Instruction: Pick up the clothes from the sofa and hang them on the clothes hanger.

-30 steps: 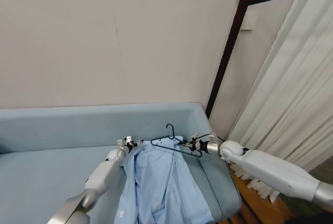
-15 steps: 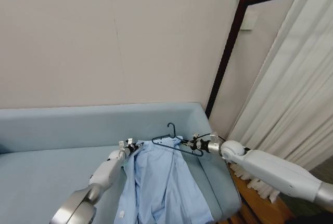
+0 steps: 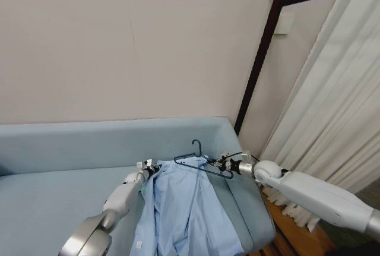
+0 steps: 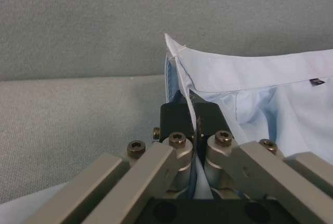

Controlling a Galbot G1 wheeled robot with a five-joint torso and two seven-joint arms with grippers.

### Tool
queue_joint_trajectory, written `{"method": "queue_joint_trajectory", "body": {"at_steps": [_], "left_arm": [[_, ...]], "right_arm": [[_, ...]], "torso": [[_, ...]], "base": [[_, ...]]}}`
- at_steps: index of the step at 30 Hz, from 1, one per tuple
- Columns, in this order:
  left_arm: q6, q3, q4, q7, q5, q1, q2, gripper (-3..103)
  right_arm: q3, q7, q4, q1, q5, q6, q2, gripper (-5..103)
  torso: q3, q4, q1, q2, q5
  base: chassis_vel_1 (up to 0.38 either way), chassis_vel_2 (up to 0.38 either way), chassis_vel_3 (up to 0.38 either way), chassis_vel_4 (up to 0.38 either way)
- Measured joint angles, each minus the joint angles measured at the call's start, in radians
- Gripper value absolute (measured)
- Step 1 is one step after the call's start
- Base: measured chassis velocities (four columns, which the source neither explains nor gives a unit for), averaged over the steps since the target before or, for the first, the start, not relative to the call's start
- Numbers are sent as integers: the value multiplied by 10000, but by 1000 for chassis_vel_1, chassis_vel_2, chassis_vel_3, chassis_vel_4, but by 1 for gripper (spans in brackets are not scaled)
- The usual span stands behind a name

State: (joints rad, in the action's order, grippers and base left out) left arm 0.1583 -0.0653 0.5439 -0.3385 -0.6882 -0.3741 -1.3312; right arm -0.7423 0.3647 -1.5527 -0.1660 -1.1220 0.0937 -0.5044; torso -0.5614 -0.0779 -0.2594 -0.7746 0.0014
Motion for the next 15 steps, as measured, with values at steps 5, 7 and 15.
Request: {"method": "queue_joint_trajectory", "body": {"at_steps": [5,7,15], "left_arm": [[32,-99,950,273,41,-243,257,0],[194,-105,1774,510,-40,-450,534,0],[682,96,3778,943,-414,-1061,1356,0]], "right_arm": [[9,296,-1,-61,24,10,83,8],[5,556,16,-90,57,87,50,8],[1,1015,442,-261,52,218,-604,8]], "torso": [[0,-1,0,-1,1],[0,-1,0,0,-1],[0,2,1,0,-1]], "base": [[0,0,0,0],[0,0,0,0],[0,0,0,0]]}}
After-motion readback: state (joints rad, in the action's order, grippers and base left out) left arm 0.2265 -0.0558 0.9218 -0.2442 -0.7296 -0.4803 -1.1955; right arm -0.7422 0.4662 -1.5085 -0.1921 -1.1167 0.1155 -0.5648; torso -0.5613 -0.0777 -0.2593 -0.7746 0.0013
